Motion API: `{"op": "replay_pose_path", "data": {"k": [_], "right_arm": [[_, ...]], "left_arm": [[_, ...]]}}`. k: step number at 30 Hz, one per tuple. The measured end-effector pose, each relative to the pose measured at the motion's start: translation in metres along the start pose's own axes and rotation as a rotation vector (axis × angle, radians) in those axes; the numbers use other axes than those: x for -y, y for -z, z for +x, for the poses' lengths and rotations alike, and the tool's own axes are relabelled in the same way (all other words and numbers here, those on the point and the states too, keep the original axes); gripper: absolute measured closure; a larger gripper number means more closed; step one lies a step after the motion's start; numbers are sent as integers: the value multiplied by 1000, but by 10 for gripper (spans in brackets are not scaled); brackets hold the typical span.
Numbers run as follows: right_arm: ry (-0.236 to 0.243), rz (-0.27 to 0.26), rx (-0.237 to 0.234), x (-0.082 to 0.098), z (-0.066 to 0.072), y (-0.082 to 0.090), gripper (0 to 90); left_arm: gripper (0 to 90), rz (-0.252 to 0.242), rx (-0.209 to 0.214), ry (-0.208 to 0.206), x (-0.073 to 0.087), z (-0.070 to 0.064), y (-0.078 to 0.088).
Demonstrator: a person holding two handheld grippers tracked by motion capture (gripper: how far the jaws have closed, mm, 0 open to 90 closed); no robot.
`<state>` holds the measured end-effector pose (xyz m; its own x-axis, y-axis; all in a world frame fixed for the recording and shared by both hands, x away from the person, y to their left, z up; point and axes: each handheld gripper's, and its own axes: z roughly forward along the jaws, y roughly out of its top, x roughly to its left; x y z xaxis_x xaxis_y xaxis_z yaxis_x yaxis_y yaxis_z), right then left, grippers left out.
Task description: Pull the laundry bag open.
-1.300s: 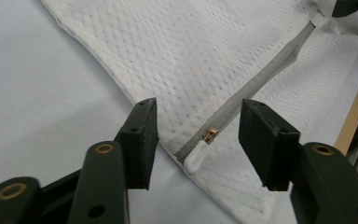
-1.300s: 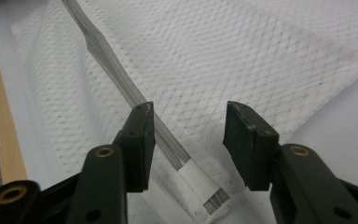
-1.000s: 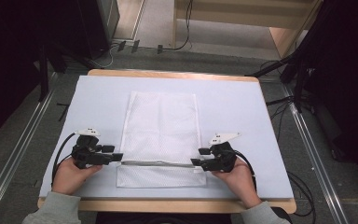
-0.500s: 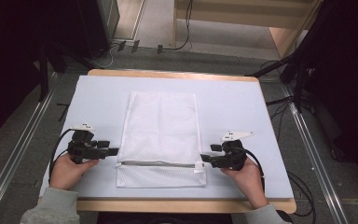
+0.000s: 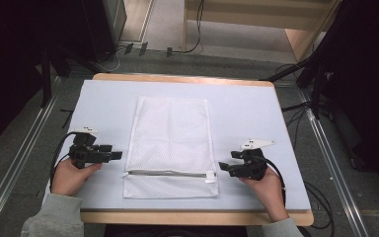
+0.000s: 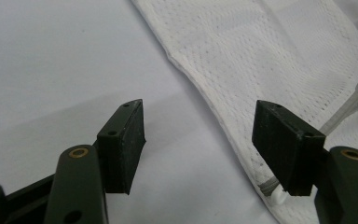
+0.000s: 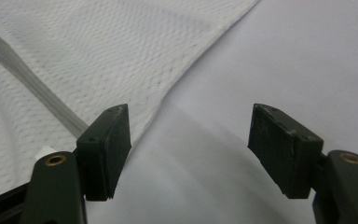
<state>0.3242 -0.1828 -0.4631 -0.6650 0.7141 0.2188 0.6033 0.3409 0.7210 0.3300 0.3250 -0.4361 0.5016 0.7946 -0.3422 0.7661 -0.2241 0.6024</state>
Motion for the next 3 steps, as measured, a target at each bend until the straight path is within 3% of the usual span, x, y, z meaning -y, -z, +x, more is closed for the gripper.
{"op": "replay_pose_path", "data": {"k": [3], "right_arm": [[-7,-8,22,1,-4,1,293]], "left_arm": [[342,-3,-7,-2,-1,1,-1]]}}
